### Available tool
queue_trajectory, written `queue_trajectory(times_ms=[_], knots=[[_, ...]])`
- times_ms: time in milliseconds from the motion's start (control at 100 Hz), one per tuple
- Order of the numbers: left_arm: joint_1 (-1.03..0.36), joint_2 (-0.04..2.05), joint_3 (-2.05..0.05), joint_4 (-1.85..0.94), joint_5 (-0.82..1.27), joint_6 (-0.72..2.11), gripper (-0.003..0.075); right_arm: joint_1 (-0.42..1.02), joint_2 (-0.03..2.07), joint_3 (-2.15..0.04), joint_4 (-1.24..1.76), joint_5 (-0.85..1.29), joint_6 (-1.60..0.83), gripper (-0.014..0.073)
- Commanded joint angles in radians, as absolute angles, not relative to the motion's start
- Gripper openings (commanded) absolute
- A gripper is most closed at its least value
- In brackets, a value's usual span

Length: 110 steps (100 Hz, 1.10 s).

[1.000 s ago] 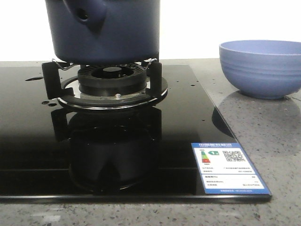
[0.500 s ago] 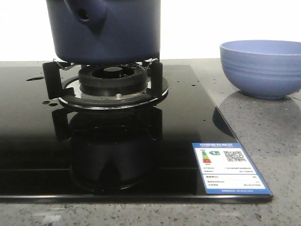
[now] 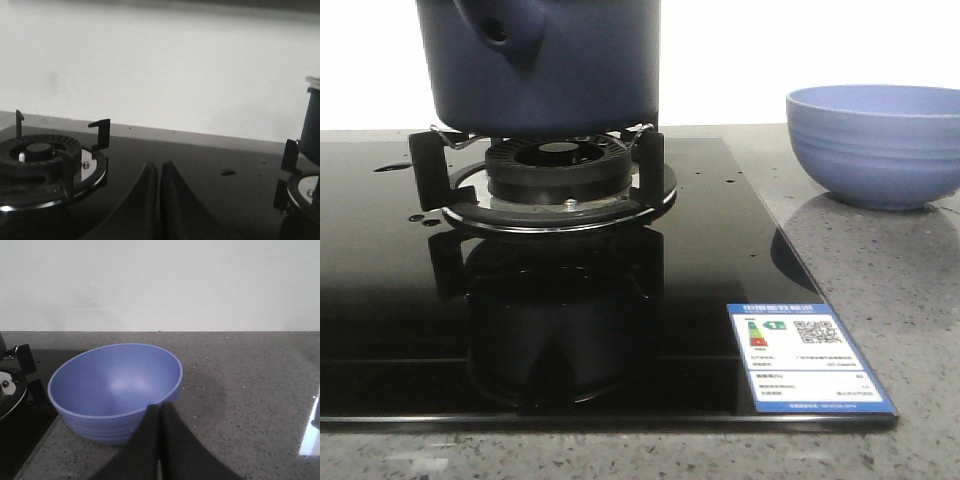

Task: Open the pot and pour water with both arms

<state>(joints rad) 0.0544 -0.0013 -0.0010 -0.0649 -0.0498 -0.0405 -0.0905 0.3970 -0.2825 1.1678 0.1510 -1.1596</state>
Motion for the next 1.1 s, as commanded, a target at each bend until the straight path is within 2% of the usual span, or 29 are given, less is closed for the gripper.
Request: queue_trajectory(times_ms=[0,1090], knots=[[0.059,-0.035,0.034,-0.058,-0.093,-0.058,-0.0020,-0.098,0.400,-0.311,1.182,0.119,-1.165,-0.0063],[0.059,-0.032,0.034,-0.060,-0.074,-0.058,-0.0020,-0.098,0.400,-0.311,1.182,0.119,-1.165,-0.0063]])
